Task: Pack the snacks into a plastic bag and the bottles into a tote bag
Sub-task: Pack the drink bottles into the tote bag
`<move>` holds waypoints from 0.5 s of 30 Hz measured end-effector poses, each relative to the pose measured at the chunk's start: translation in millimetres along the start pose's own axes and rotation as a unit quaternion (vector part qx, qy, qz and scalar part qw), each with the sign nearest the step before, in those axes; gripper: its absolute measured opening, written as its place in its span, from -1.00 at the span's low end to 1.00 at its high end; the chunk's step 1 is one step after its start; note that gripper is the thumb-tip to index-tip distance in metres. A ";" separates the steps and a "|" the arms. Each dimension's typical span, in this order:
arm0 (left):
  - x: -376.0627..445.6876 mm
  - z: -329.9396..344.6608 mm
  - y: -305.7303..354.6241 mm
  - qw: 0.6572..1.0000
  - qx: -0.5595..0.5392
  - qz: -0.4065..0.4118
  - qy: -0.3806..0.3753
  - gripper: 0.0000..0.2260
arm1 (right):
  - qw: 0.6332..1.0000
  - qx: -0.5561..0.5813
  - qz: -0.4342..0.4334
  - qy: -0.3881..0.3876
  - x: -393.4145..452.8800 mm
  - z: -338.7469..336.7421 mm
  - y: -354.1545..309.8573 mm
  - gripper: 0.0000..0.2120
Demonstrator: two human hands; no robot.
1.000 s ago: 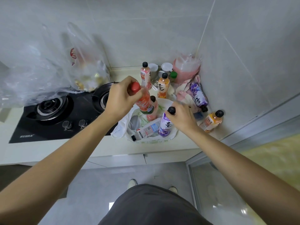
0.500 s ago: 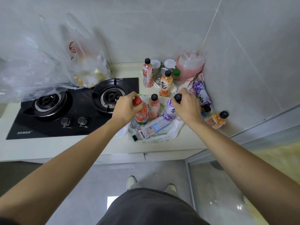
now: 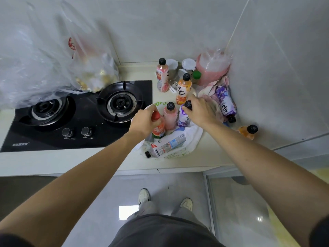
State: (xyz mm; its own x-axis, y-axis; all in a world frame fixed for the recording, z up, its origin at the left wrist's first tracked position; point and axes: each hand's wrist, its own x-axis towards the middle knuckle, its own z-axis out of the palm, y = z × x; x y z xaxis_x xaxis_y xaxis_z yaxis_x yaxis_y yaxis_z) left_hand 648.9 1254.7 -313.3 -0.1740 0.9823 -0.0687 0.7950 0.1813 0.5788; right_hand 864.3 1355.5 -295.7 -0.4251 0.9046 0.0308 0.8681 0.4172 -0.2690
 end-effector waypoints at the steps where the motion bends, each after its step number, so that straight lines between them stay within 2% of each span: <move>1: -0.3 1.3 -0.6 1.000 0.003 0.005 -0.003 -0.77 | 1.000 -0.005 -0.008 -0.005 4.0 1.0 2.0 -0.70; 7: 0.0 0.8 -1.6 1.000 0.008 0.005 -0.018 -0.75 | 0.998 -0.041 -0.035 -0.037 14.3 5.2 11.2 -0.59; 10: -3.0 -0.9 -1.6 1.000 0.005 0.006 -0.020 -0.71 | 0.997 -0.064 -0.045 0.008 5.5 3.4 9.2 -0.55; 13: -9.8 -3.9 -0.6 1.000 0.000 -0.021 -0.015 -0.54 | 0.991 -0.063 -0.091 0.074 -17.0 3.0 0.4 -0.69; 15: -21.9 -3.4 -3.9 0.998 -0.014 -0.054 0.006 -0.50 | 0.987 -0.053 -0.133 0.074 -35.8 10.0 -4.9 -0.77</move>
State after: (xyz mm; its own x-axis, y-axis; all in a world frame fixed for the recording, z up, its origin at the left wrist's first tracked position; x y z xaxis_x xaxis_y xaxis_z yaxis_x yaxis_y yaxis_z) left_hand 647.6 1232.2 -311.4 -0.2641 0.9567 -0.1223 0.7555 0.2841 0.5903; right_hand 872.6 1320.2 -305.1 -0.6068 0.7613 0.2287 0.7556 0.6417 -0.1312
